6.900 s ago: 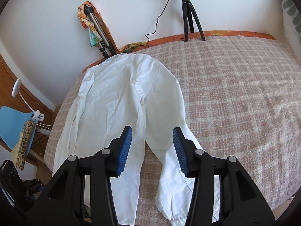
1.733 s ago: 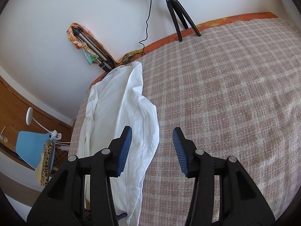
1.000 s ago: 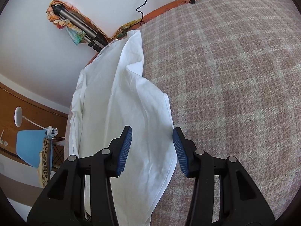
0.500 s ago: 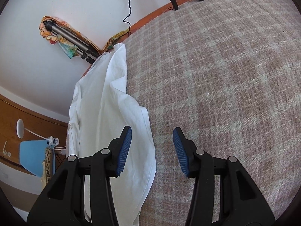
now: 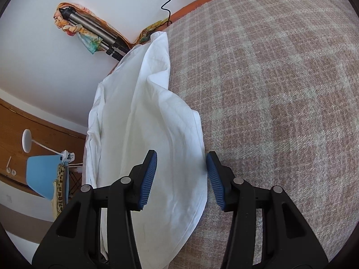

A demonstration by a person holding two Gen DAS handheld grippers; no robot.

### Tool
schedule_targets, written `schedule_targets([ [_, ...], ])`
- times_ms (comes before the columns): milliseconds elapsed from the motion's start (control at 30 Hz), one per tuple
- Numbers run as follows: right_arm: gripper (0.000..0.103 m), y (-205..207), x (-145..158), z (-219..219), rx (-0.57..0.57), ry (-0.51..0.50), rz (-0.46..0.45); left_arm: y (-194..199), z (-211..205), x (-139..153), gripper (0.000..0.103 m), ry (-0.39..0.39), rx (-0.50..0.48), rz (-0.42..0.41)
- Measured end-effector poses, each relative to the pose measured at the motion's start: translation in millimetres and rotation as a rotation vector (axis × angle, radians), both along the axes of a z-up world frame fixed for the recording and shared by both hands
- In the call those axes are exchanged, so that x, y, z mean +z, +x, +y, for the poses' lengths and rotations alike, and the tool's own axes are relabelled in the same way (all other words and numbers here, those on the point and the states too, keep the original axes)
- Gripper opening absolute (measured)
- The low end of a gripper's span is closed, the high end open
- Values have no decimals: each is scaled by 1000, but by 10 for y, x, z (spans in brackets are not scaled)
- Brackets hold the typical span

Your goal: Fold small clothes

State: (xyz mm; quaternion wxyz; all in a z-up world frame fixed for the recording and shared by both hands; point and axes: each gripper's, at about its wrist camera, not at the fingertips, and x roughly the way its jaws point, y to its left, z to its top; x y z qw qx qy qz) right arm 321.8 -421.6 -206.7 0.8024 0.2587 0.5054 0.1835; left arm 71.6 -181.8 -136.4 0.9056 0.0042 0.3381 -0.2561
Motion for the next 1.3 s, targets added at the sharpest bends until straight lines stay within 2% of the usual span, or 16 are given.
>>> schedule_targets([
  [100,47,17,20,85,18,-30,-10,-19,29,-23,2,-13,8,8],
  [167,37,33,17,112,17,-23,6,-37,53,-24,2,-28,6,18],
  [233,37,24,10,110,-7,-26,26,-56,75,-4,2,-39,9,15],
  [300,39,-16,38,119,-31,-51,27,-50,108,20,2,-51,12,14],
  [367,53,-74,69,130,-48,-48,20,-41,144,40,2,-67,17,15],
  [467,53,-83,42,231,-16,-44,22,-33,181,50,2,-83,20,14],
  [500,51,-75,53,275,-9,-60,13,-35,189,43,2,-84,20,14],
  [533,39,-47,58,330,5,-72,15,-36,202,32,2,-84,22,16],
  [567,17,-18,67,379,14,-81,20,-36,223,21,2,-89,27,22],
  [600,9,4,90,426,10,-98,23,-33,253,7,2,-98,32,32],
  [767,8,26,369,905,87,-258,-65,-26,425,-8,2,-134,66,54],
  [933,8,36,542,1448,168,-321,-116,-65,595,2,2,-167,99,70],
  [1300,7,168,270,2267,292,-422,-99,-49,1096,-152,1,-175,227,122],
])
